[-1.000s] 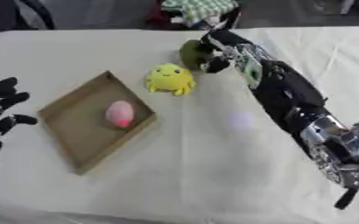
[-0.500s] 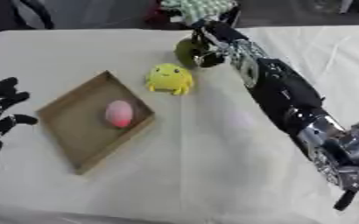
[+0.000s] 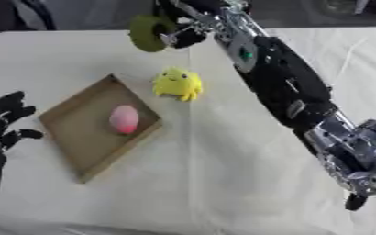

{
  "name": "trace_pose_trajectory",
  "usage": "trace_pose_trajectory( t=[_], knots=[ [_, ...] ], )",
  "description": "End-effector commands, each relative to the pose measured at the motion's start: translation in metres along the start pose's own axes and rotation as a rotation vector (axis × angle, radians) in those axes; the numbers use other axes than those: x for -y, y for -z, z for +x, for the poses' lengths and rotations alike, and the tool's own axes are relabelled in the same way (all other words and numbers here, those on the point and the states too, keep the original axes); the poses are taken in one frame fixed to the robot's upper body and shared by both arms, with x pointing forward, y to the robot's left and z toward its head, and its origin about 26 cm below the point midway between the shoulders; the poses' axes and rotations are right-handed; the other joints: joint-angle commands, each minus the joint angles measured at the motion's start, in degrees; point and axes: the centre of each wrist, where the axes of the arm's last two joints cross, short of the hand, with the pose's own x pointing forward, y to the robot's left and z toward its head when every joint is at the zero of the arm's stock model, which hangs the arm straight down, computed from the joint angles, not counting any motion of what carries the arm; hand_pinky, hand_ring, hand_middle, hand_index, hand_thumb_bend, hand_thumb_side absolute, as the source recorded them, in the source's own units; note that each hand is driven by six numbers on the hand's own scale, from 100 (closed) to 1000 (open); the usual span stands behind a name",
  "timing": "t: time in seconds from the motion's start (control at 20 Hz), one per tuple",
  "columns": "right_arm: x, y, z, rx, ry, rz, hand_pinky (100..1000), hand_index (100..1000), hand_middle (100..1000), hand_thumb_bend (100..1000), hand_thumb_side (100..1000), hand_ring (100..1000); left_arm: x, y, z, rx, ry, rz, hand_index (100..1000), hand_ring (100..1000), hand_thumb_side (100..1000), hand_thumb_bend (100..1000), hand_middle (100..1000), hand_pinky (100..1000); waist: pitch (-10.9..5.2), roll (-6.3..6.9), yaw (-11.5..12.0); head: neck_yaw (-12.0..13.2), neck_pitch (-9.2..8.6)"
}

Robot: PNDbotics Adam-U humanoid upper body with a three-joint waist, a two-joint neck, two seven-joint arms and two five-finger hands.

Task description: Pick up objects on the table and place them in the box.

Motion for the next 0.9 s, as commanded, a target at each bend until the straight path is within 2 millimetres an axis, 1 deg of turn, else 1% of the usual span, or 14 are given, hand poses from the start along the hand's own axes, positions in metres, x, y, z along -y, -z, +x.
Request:
trace_pose_trajectory(
  t=[0.05,0.2,0.45,0.55,0.7,0.9],
  knots=[
    [0.03,0.018,0.029,0.143,-0.022,-0.035,621,400,283,100,100,587,-0.004,-0.001,-0.001,-0.011,0.032,-0.005,721,810,713,100,845,583,-1.13,-0.03,0.27,-0.33,-0.52],
    [0.032,0.025,0.05,0.211,0.007,-0.006,626,409,292,100,100,593,-0.003,-0.001,-0.006,-0.028,0.033,-0.008,721,811,717,100,845,584,-1.2,-0.21,0.68,-0.62,-0.62],
    [0.026,0.037,0.08,0.333,0.032,0.073,639,421,305,100,100,603,-0.003,-0.002,-0.015,-0.059,0.031,-0.011,722,811,722,100,846,585,-1.23,-0.37,1.22,-0.98,-0.53],
    [0.021,0.042,0.092,0.384,0.031,0.11,647,432,316,100,100,610,-0.001,-0.002,-0.018,-0.069,0.031,-0.019,722,812,725,100,847,585,-1.23,-0.48,1.61,-1.3,-0.56],
    [0.011,0.046,0.096,0.398,0.037,0.177,645,437,320,100,102,611,0.001,-0.002,-0.022,-0.083,0.037,-0.03,723,812,735,100,847,585,-1.27,-0.61,2.16,-1.5,-0.58],
    [-0.004,0.048,0.087,0.343,0.06,0.267,649,444,327,100,108,616,0.003,-0.004,-0.032,-0.126,0.032,-0.029,722,811,722,100,846,585,-1.28,-0.74,2.9,-1.85,-0.76]
  ],
)
